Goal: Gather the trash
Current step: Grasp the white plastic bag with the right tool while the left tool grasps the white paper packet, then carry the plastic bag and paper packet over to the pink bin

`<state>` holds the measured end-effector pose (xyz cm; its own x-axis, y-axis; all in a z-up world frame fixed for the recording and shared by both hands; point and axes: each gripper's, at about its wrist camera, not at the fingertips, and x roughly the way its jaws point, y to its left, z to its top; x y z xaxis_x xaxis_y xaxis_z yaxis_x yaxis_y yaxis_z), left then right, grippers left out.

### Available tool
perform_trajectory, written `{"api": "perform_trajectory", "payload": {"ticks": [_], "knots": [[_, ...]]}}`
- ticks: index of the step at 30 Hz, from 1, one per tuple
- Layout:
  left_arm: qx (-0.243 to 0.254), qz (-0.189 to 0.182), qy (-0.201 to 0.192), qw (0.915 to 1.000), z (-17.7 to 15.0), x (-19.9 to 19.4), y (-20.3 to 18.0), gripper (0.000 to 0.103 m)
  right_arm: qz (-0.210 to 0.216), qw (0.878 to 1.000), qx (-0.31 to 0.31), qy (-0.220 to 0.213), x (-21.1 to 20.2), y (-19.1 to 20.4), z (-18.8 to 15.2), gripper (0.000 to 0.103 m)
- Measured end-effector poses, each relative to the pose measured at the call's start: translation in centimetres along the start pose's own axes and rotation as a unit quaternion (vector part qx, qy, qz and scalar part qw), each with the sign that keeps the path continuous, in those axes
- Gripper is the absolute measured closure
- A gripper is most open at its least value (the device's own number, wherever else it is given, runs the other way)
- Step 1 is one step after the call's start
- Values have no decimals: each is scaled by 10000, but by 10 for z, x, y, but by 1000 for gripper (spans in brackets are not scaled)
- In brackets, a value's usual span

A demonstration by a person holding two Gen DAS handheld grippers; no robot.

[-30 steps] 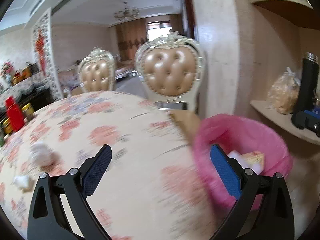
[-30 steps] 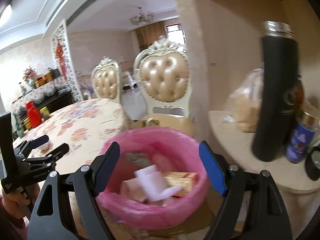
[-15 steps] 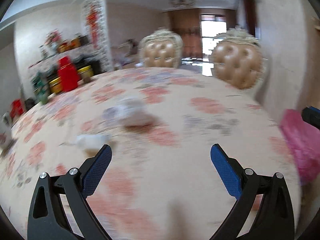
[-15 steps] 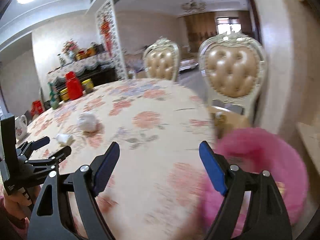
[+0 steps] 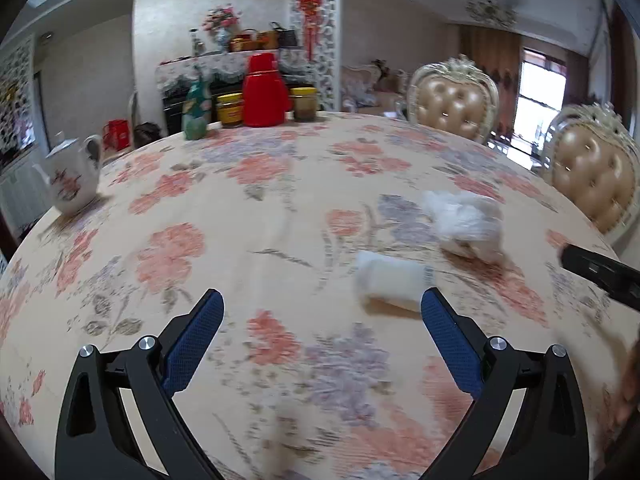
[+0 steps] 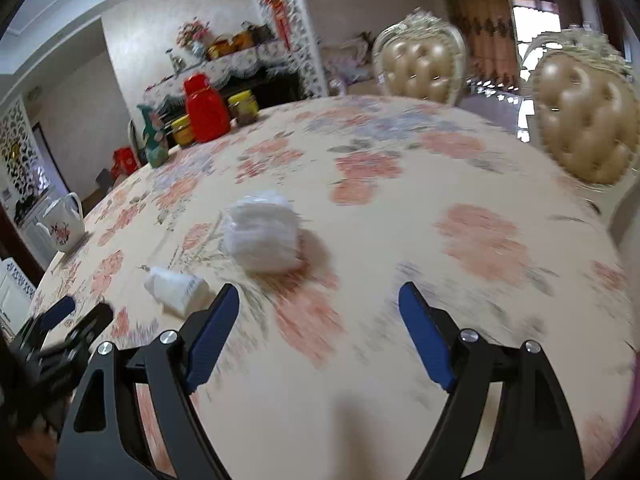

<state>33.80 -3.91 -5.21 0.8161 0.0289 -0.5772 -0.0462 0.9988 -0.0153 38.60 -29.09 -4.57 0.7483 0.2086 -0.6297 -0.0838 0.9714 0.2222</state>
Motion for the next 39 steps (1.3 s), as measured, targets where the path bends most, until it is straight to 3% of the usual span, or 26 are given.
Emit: {"api": "perform_trajectory", "payload": {"ticks": [5, 13, 14, 15, 19, 26, 31, 32, 33, 37, 39], "knots": [[-304, -54, 141, 9994, 2, 6, 16, 9, 129, 9996, -78, 251, 52, 22, 21, 23], [-577, -386, 350, 9970, 3, 10, 20, 9, 205, 9975, 59, 678, 104, 26, 32, 24], [-597, -391, 392, 9967, 2, 11, 18, 9, 283, 9969, 79, 737, 106, 26, 31, 45], [-615, -399, 468, 9962, 3, 13, 16, 9, 368, 9969, 72, 690, 103, 25, 31, 58], [-560, -383, 647, 9956, 6, 22, 1, 9, 243, 9990, -145, 342, 76, 17, 28, 66], [-580, -294, 940, 9934, 23, 66, -44, 9, 210, 9997, 99, 77, 38, -22, 21, 67], [-536, -12, 1248, 9907, 30, 98, -67, 11, 284, 9994, 156, -115, 11, -35, 20, 66], [-545, 20, 1357, 9893, 28, 103, -69, 18, 313, 9993, 169, -130, 8, -37, 19, 66], [-537, 1, 1462, 9878, 25, 107, -70, 32, 352, 9991, 192, -128, 5, -38, 18, 66], [-362, -242, 1353, 9899, 22, 90, -71, 35, 428, 9987, 252, -144, -8, -42, 9, 66], [-160, -353, 1112, 9930, 16, 67, -70, 35, 438, 9987, 227, -138, -16, -41, 2, 66]]}}
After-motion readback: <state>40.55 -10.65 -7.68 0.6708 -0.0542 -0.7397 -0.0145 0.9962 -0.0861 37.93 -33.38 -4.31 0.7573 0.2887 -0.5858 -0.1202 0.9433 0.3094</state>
